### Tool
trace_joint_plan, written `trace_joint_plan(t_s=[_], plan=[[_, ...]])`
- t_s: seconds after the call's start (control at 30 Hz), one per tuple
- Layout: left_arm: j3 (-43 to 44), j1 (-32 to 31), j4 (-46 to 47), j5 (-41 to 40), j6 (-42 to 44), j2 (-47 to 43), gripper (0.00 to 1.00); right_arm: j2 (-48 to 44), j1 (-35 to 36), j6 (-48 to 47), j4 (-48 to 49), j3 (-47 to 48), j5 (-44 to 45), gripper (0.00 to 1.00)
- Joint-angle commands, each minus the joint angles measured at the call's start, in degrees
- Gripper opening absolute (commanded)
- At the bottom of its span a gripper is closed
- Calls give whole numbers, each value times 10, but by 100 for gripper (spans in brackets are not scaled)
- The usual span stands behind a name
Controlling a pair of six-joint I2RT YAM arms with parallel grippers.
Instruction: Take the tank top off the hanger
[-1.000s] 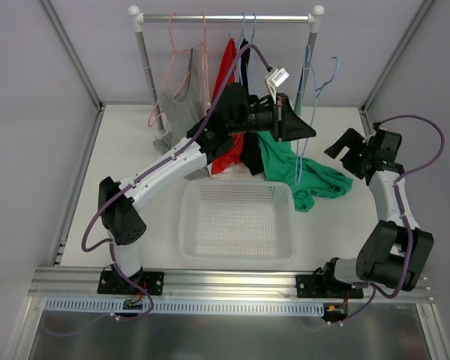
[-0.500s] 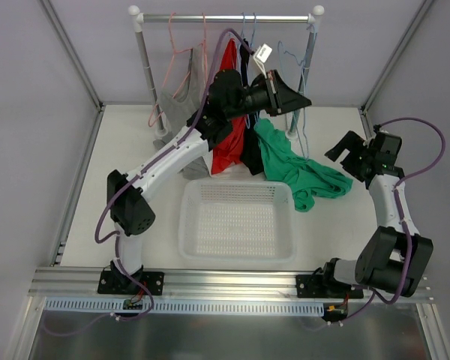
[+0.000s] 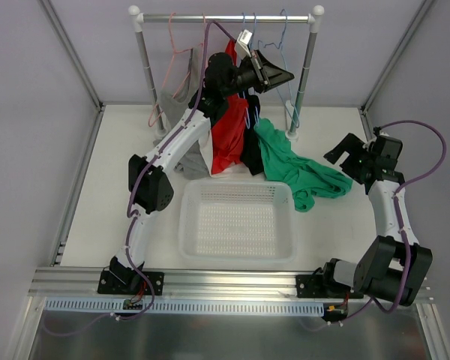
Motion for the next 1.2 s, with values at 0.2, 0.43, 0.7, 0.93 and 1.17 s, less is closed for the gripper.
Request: trace_joint_plan(t_s=[0.2,0.43,0.7,0.93,1.17], plan=[[31,11,30,34,-30,-3,0,-11,14,-1,17,-12,-7,99],[-8,11,29,40,-30,-27,2,-13,21,-14,21,-12,-25,99],[-34,11,26,33,-18,-60,29,-17,27,-14,20,-10,-32,99],[9,6,26,42,-4,-63,53,-11,31,-19,20,-3,-38,100],[-17,-4,6,37,50,-121,59,17,52,-39,16,10,-47,99]])
